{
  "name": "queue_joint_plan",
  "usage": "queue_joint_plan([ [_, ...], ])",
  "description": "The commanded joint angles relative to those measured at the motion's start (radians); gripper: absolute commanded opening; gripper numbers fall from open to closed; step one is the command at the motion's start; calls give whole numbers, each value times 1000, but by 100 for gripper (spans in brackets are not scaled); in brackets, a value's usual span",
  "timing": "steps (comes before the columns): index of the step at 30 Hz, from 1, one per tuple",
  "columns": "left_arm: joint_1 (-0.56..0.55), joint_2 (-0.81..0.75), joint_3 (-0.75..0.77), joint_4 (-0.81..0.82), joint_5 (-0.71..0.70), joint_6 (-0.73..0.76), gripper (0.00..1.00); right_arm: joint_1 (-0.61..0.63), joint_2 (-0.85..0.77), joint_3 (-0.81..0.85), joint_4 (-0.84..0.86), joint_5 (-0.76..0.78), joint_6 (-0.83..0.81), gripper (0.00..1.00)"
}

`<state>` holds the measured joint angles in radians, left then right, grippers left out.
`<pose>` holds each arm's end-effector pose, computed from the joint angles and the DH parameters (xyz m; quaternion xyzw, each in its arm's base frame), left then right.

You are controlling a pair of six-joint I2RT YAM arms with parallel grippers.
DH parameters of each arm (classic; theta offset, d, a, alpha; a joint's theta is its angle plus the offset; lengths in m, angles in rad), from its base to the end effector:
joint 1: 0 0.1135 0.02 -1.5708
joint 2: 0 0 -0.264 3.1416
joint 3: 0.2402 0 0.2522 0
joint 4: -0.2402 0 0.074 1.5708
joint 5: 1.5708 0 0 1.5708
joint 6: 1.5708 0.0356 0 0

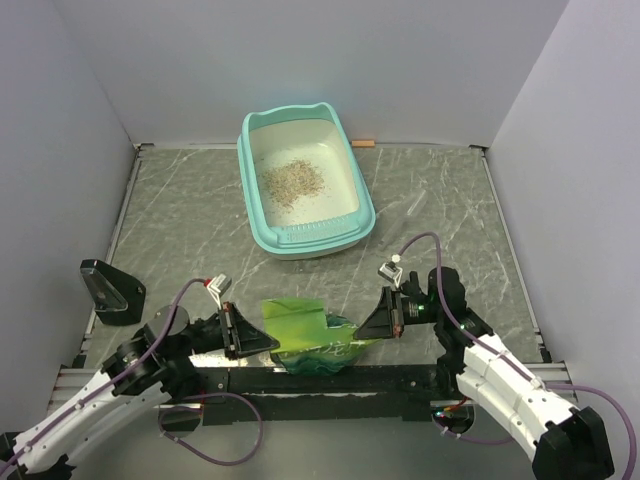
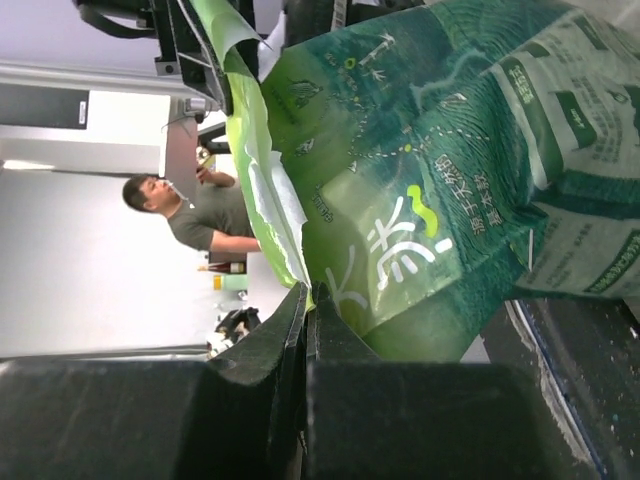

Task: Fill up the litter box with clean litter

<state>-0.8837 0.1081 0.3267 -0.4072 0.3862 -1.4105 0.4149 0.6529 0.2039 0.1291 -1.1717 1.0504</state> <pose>0.0459 -0.0771 0.2336 -0.0788 0.7620 -0.6310 0.1224 0.1153 0.0866 0.1940 -0.0964 0.7428 0.6595 0.0629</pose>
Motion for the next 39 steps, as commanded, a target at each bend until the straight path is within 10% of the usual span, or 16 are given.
queue_joint_plan([
  [1, 5, 45, 3, -245, 83, -176, 1, -44, 4, 64, -300, 56, -175, 0],
  [3, 5, 93, 6, -220, 95, -157, 1, -44, 4, 130, -402, 95, -260, 0],
  [12, 5, 199, 23, -173, 91, -108, 1, -42, -57, 374, -628, 314, -612, 60],
  [28, 6, 223, 80, -206, 74, -76, 1, 461, 174, 841, -813, 678, -1042, 61],
  [39, 9, 240, 126, -292, 29, -27, 1, 742, 192, 730, -832, 859, -1167, 59],
])
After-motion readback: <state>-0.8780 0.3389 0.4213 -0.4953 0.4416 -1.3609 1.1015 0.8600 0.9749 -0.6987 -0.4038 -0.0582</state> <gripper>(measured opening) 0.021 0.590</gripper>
